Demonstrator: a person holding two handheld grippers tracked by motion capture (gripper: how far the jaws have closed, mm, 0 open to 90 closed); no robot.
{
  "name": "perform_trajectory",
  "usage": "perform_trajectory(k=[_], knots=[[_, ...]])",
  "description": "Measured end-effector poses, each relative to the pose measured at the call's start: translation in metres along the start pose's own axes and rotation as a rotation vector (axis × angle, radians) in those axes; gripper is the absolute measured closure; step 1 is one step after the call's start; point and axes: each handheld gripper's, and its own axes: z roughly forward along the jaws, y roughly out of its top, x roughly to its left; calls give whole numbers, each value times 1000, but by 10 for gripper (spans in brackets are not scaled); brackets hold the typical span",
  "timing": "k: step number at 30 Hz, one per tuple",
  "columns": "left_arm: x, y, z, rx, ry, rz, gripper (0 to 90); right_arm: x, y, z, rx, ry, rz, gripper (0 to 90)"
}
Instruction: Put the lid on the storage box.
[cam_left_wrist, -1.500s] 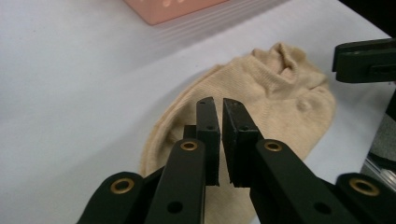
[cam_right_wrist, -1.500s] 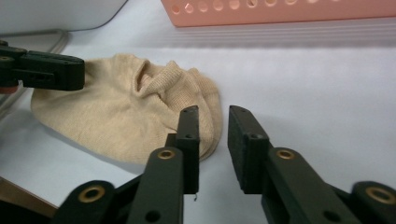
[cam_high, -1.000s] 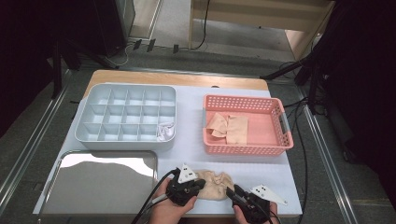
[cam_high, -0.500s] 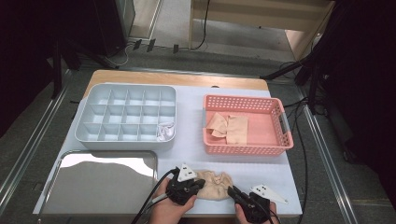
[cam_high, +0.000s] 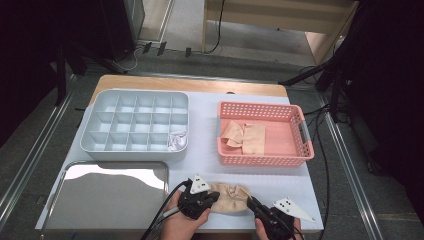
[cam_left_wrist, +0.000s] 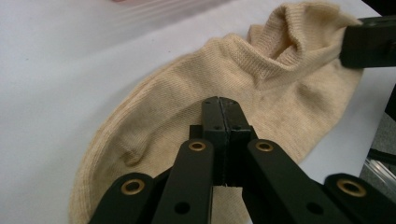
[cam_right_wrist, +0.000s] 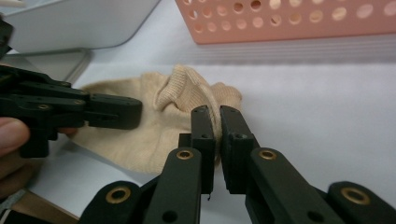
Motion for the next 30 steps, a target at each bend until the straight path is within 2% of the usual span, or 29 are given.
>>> perform_trajectory(k=[6,12,16,20,23,25,26,30], knots=[[1,0,0,2,-6,-1,900,10,6,-6,-25,47,-6,855],[1,0,0,-2,-4,-9,900,26,12,-8,-40,87,-37,855],[1,0,1,-3,-4,-8,900,39,16,-6,-49,97,-68,855],[2,1,1,-2,-13,-17,900,55,17,1,-50,126,-104,855],[3,1,0,-5,-24,-22,900,69,18,10,-42,138,-147,855],[4,1,-4,-6,-17,-21,894,75,19,14,-42,129,-169,854],[4,1,-9,-21,-14,-32,878,76,19,16,-43,128,-168,854],[11,5,-39,-77,-8,-39,828,78,20,22,-42,116,-173,854]])
